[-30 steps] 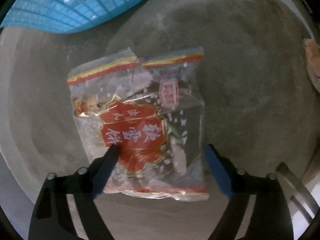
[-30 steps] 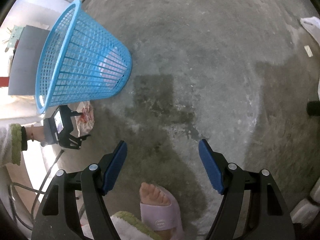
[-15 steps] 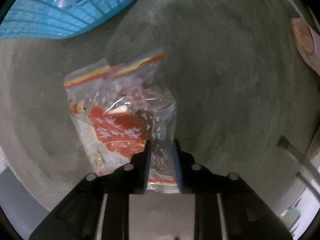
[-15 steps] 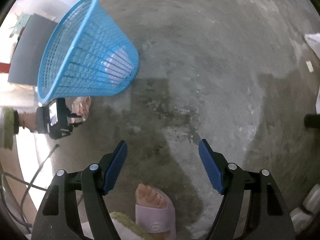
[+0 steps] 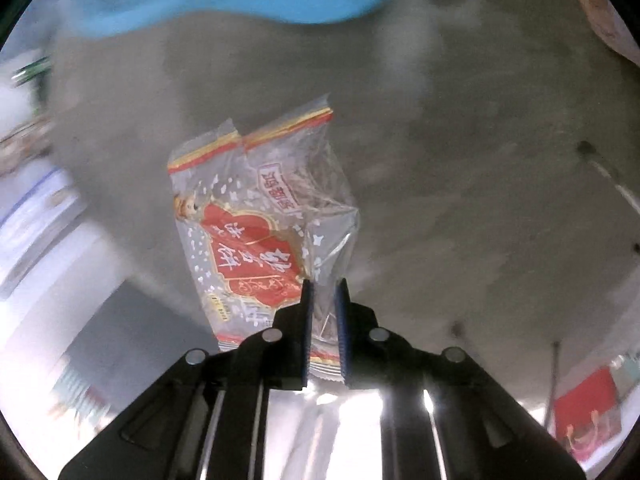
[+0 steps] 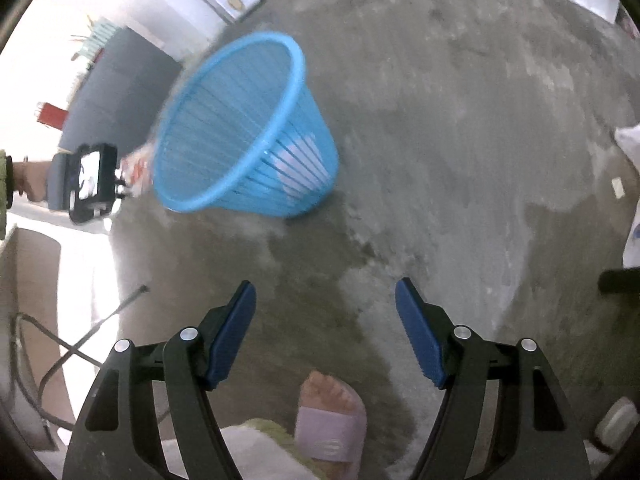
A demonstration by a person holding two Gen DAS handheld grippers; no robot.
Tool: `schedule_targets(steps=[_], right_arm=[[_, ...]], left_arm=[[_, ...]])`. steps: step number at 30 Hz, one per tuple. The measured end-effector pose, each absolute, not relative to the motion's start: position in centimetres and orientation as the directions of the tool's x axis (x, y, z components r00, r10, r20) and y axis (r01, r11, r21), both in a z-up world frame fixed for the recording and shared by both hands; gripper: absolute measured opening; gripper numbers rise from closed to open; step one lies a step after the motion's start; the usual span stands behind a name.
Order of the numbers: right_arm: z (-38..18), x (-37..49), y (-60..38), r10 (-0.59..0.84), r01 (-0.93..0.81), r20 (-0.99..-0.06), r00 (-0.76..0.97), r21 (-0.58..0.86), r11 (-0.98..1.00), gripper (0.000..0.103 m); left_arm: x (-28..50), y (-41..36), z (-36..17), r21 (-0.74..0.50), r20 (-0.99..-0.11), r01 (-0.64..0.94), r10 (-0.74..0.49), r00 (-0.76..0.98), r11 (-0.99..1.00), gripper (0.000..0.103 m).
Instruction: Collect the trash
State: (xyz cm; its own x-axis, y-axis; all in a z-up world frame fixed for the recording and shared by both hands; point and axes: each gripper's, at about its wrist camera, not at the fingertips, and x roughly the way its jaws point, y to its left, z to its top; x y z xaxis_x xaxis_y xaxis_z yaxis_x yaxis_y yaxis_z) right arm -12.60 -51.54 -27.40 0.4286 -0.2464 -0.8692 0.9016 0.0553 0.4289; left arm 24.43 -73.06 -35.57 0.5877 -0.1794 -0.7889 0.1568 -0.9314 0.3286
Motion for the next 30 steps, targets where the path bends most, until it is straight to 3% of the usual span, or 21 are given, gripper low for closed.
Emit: schedule_targets(steps=[3,7,10,13,16,18,21,23,30], right_arm=[[-25.0,-12.6,-50.7,-0.292,0.898,-0.851,0.437,0.431,0.088,0.069],[-23.0,-13.4,-49.7,-0.329,0.898,-0.837,0.437,0.429,0.101,0.069],[-22.0,-13.7,-49.3,-0.336,0.894,-0.831,0.444,0.438,0.100,0.069],[-20.1,-14.1,-48.6,-0.357,0.898,-0.826,0.437,0.426,0.112,0.069],[-18.3,-14.4,-47.6,-0.387,0.905,-0.820,0.422,0.407,0.125,0.069],[-17.6,-14.8,-47.4,-0.395,0.908,-0.819,0.416,0.398,0.130,0.069],[-16.7,-15.1,-46.5,-0.400,0.907,-0.816,0.418,0.399,0.134,0.069],[-16.2,-14.9,-45.8,-0.399,0.905,-0.814,0.422,0.400,0.141,0.069],[-12.3,-14.3,-43.9,-0.450,0.893,-0.771,0.450,0.388,0.227,0.069]], left_arm=[[22.7,-74.7,-29.5,0.466,-0.754,0.203,-0.265,0.601,-0.861,0.010],[17.2,-77.6,-22.7,0.517,-0.823,0.364,-0.332,0.462,-0.774,0.010],[10.0,-78.0,-21.7,0.456,-0.886,0.465,-0.337,0.319,-0.759,0.010],[4.8,-76.0,-25.2,0.408,-0.912,0.496,-0.317,0.259,-0.767,0.012],[1.7,-76.1,-29.1,0.412,-0.908,0.528,-0.287,0.306,-0.742,0.028],[0.7,-75.2,-30.9,0.446,-0.888,0.525,-0.285,0.361,-0.725,0.057],[-1.2,-74.7,-29.3,0.479,-0.878,0.574,-0.344,0.334,-0.664,0.072],[-0.4,-74.2,-25.9,0.457,-0.886,0.662,-0.364,0.286,-0.594,0.077],[0.0,-71.9,-12.4,0.435,-0.839,0.802,-0.507,0.197,-0.409,0.078]])
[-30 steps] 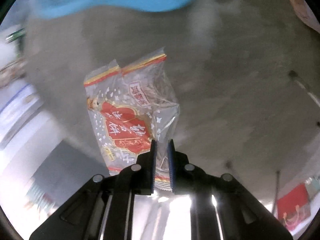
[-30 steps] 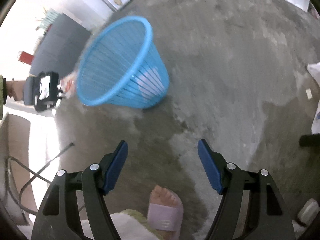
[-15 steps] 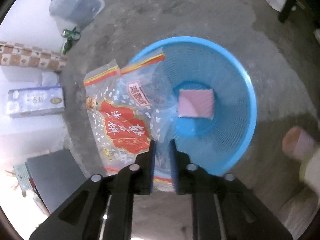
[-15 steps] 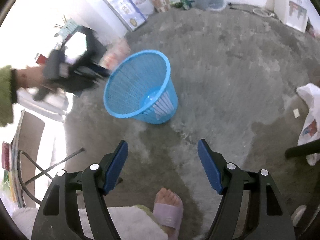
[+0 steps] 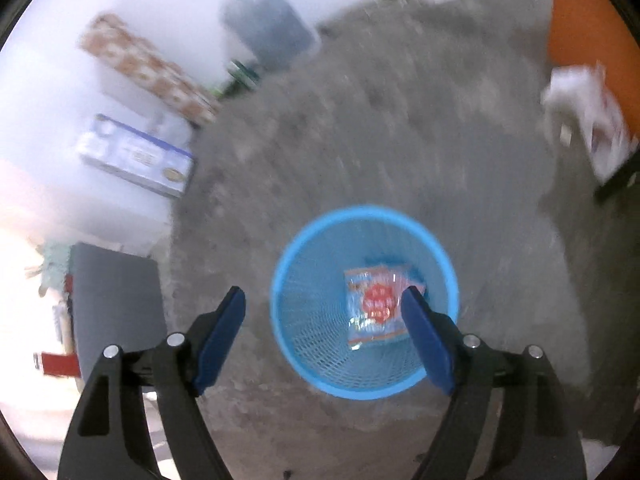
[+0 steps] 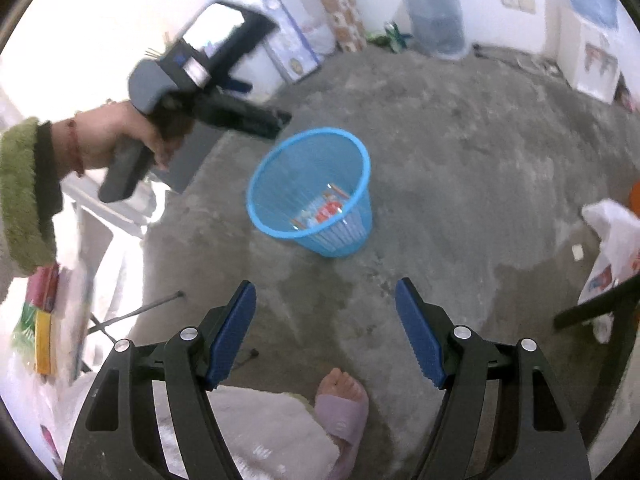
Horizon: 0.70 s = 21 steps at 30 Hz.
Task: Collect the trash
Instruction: 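Move both grippers back toward the table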
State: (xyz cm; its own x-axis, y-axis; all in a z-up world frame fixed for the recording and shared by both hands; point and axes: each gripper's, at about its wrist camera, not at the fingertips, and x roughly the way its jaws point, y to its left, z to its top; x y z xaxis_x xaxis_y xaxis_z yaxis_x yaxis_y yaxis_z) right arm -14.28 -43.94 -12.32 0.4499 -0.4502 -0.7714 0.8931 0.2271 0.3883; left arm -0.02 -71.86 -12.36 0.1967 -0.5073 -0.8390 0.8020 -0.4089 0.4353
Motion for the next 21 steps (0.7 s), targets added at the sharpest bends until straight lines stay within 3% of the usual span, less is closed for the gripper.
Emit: schedule_targets(steps=[5,10,17,21], right_arm=[[-8.2,-12.9,-41.3,-0.509,0.876,-0.715,0.479,0.355,0.326,0.069],[-5.1,-10.8,-37.5,-0.531,0.846,-0.672,0.517,0.306,0.437,0.070],[-2.5,-5.2,-32.0,-0.454,0.737,-0.649,0.610,0.255,0.626,0.077],[-1.2,-1.1,-28.5,-0.383,0.622,-0.646,0.660,0.185,0.761,0.089]], left_arm=[[1.1,-61.5,1.2,0.285,-0.758,0.930,-0.649,0.069,-0.233,0.078],[3.3,-47.1,10.3,0.182,-0.647,0.981,-0.759,0.068,-0.068,0.088],[9.6,-26.0,13.2,-0.104,-0.560,0.954,-0.809,0.178,0.281,0.097],[10.8,-14.3,11.5,-0.140,-0.516,0.872,-0.786,0.341,0.470,0.097]])
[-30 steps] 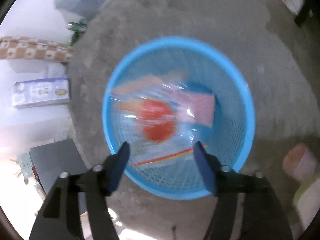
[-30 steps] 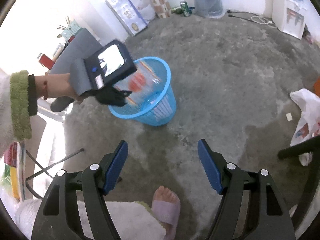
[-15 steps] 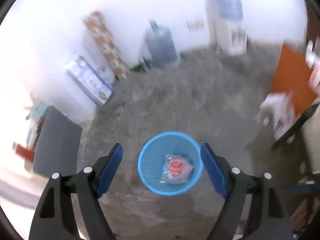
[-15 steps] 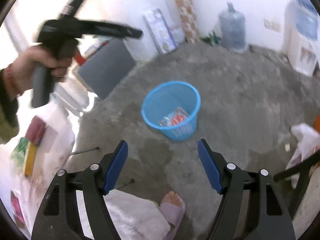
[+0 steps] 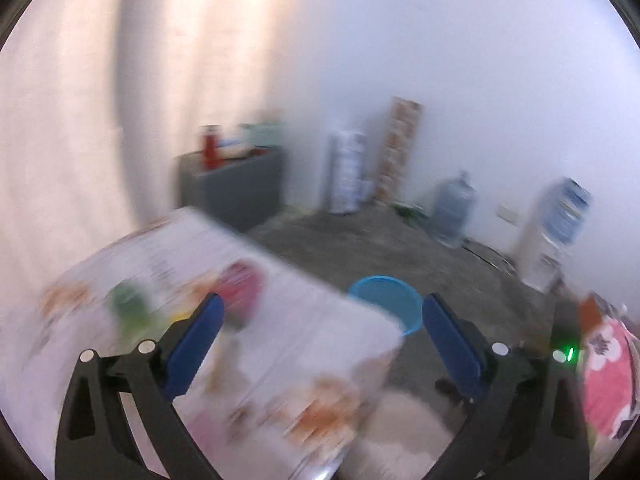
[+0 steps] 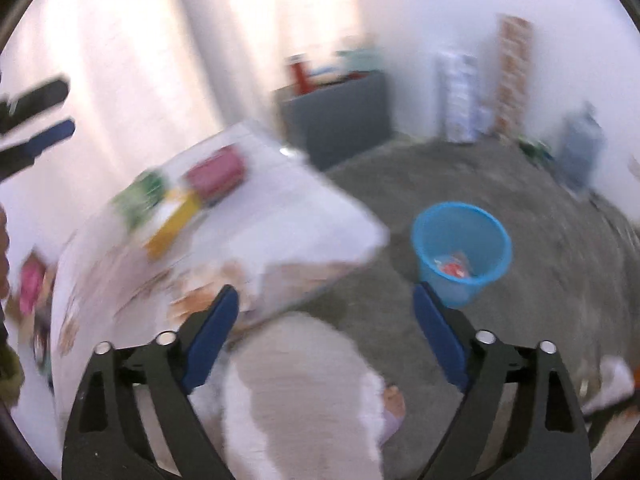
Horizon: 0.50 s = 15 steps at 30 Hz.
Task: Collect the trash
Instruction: 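Move both grippers back toward the table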
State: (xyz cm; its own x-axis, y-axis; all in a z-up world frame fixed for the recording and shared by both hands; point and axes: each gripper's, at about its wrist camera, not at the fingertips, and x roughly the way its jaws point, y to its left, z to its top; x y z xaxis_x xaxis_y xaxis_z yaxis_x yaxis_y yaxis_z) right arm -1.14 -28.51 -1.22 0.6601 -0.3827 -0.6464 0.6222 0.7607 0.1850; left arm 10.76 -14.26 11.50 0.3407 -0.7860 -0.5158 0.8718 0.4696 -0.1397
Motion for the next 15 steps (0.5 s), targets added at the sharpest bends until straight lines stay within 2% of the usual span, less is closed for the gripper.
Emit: schedule_targets(steps=[3,7,12,15], right_arm=[[-0.6,1.5,-26.3,-0.344,0.550,-0.653,0.675,0.134,0.824,0.094],[0.6,4.7,-23.6,-0.333,0.503,-0.660,0.674,0.079,0.861,0.095],[1.7,6.5,-20.9,-0.342,0.491,-0.668,0.661,0.040,0.870,0.095],[2.3,6.7,-19.6,-0.388,0.501,-0.659,0.644,-0.020,0.865,0.095]], left_arm=[[10.5,-6.7,8.8,-0.171,-0.518,0.798,-0.742,0.426,0.578,0.097],[9.4,-0.2,5.4,-0.211,-0.536,0.729,-0.701,0.470,0.651,0.097],[8.7,2.4,2.5,-0.318,-0.544,0.701,-0.729,0.416,0.638,0.097],[9.2,2.2,1.5,-0.321,-0.538,0.704,-0.734,0.415,0.633,0.097]])
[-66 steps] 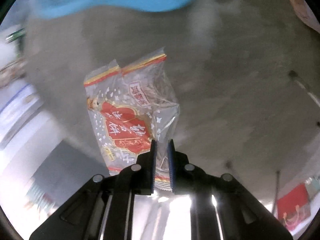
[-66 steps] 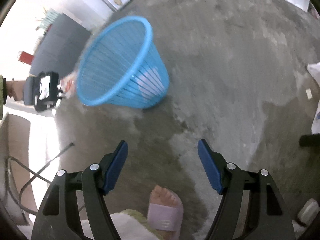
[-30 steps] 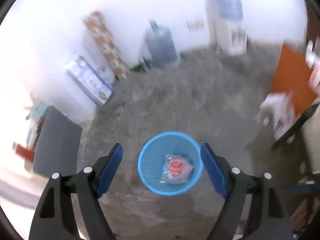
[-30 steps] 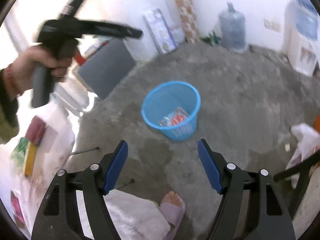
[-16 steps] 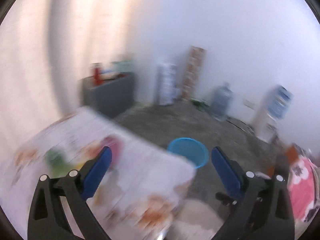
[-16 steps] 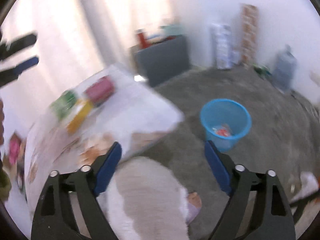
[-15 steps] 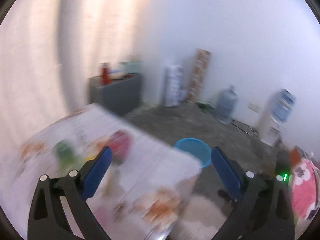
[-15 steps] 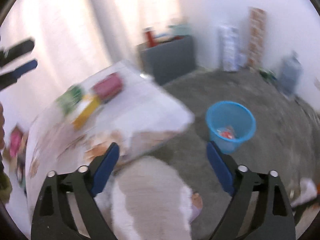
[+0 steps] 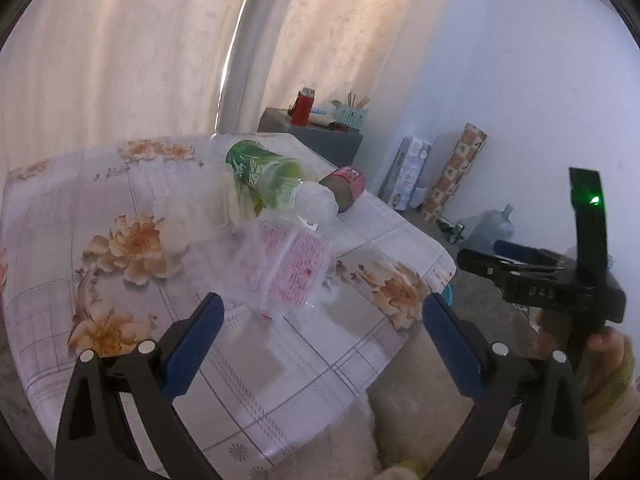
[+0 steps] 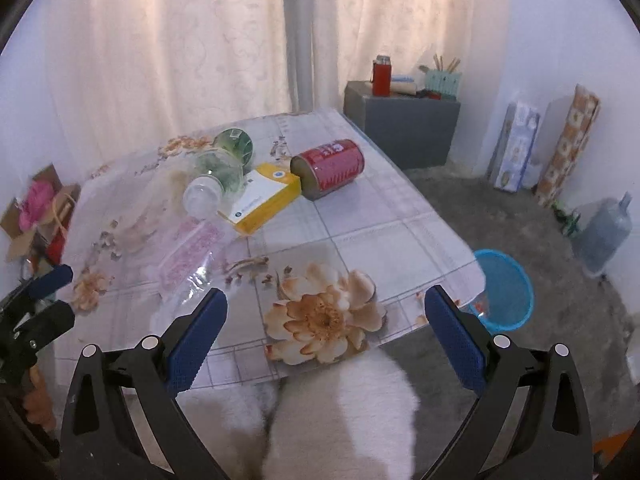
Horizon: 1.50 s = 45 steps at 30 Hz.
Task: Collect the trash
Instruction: 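Move both grippers back toward the table, then grasp the clear plastic container with the left gripper while the right gripper reaches the green bottle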
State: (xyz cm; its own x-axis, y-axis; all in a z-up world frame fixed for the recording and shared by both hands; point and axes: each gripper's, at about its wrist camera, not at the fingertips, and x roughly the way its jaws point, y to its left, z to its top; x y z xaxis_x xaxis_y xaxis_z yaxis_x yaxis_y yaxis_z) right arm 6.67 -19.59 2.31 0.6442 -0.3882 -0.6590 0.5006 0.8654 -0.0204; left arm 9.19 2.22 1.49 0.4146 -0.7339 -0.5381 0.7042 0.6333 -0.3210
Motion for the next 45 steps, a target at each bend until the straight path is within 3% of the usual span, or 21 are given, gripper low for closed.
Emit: schedule_targets(steps=[6,10,15,20,25,30,33,40,41,45], right_arm=[[1.5,7.8,-18.8,-0.412,0.488,-0.673,0.614,-0.086,0.869,0.095],[1.1,8.7,-19.3,-0.327,0.447,-0.678,0.658,0.002,0.894,0.095],[0.8,10.4,-19.6,-0.204,0.376,-0.687,0.698,0.109,0.920,0.095],[0.3,11.8,-19.6,-0.133,0.336,-0.697,0.705,0.163,0.928,0.095],[0.0,11.2,-20.1,-0.103,0.338,-0.696,0.711,0.210,0.917,0.095],[-0.1,9.9,-21.0,-0.119,0.346,-0.694,0.710,0.197,0.917,0.095],[0.5,9.7,-21.7,-0.124,0.339,-0.685,0.718,0.190,0.921,0.095],[2.6,10.0,-21.9,-0.113,0.295,-0.646,0.755,0.180,0.938,0.095],[2.8,10.1,-22.0,-0.110,0.291,-0.645,0.756,0.182,0.939,0.095],[3.4,10.9,-22.0,-0.102,0.280,-0.643,0.759,0.181,0.943,0.095]], left_arm=[[11.6,0.0,-0.1,-0.261,-0.567,0.698,-0.691,0.448,0.666,0.097],[12.6,-0.7,-1.2,-0.215,-0.617,0.692,-0.645,0.451,0.689,0.097],[16.1,0.6,0.0,-0.302,-0.576,0.620,-0.657,0.486,0.724,0.097],[21.9,-0.4,1.0,-0.296,-0.654,0.533,-0.575,0.492,0.793,0.097],[26.6,-3.8,-0.6,-0.318,-0.759,0.543,-0.552,0.346,0.777,0.097],[28.0,-7.0,-1.6,-0.135,-0.830,0.580,-0.411,0.377,0.803,0.097],[28.4,-7.5,-2.1,-0.097,-0.853,0.574,-0.365,0.373,0.813,0.097],[30.6,-6.3,-4.0,-0.186,-0.892,0.493,-0.356,0.279,0.850,0.097],[30.9,-5.9,-4.4,-0.217,-0.892,0.478,-0.372,0.257,0.851,0.092],[31.0,-4.9,-4.3,-0.275,-0.873,0.458,-0.419,0.249,0.845,0.089]])
